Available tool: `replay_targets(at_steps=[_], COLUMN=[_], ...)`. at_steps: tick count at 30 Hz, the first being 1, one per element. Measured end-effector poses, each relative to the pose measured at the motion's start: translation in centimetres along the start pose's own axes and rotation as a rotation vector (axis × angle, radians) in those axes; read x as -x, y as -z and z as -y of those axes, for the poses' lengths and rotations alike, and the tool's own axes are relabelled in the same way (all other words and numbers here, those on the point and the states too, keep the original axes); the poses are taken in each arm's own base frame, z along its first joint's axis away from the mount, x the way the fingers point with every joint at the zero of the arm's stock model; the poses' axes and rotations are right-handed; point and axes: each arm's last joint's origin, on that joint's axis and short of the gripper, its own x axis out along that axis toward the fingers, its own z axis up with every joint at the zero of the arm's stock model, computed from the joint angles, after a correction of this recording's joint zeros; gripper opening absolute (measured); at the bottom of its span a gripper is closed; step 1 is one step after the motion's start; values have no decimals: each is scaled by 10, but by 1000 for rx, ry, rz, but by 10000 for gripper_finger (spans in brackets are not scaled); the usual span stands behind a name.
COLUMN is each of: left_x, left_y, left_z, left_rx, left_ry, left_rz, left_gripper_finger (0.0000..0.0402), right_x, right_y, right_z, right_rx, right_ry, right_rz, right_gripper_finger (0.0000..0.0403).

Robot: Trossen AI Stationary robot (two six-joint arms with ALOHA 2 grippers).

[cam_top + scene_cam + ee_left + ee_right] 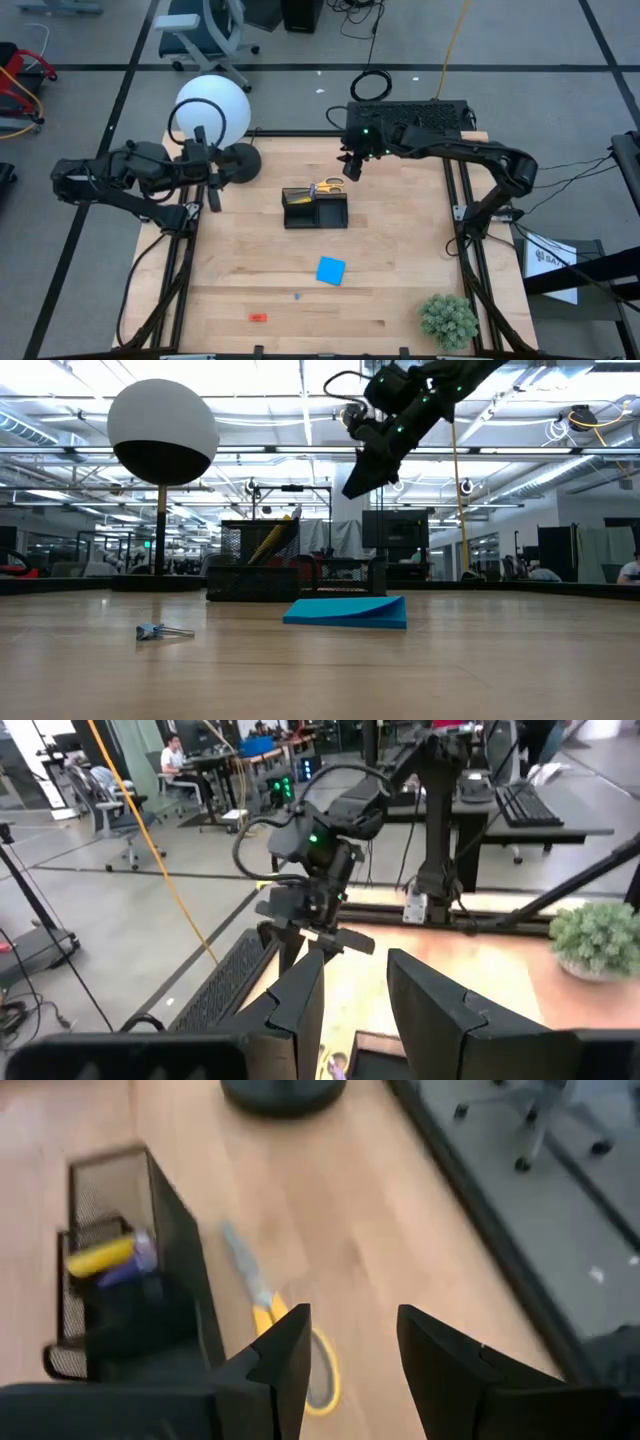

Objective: Pick and place office supplies into organizer
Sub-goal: Put the yellow scissors into the black mesh desk organizer

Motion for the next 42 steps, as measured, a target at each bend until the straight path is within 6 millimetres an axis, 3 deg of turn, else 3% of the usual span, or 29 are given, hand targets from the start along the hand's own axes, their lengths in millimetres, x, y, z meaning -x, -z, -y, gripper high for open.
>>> replay_targets(at_steps=[7,13,18,22,31,42], left_x=[-11,-18,-25,-30,-38,-41], left_y=[35,62,70,77,95,96], left_z=[1,-2,-4,-5,-10,-17], left_rx=[-1,-2,-1,-20,-28,-25], left_ry=[-26,-74,-102,-121,-166,-215], left_rz=[3,48,35,18,-29,-33], left_gripper_finger=[120,120,120,120,120,120], right_x=[-40,-57,-62,-65,-84,-115], right_y=[25,21,2,-2,10,29], right_z=[4,18,28,32,28,28], right_rx=[-2,9,-4,1,45,40], right_ry=[-17,-22,-59,-103,-126,-138], right_rz=[-186,-331,-343,-369,-440,-503], right_gripper_finger=[141,141,141,141,141,141])
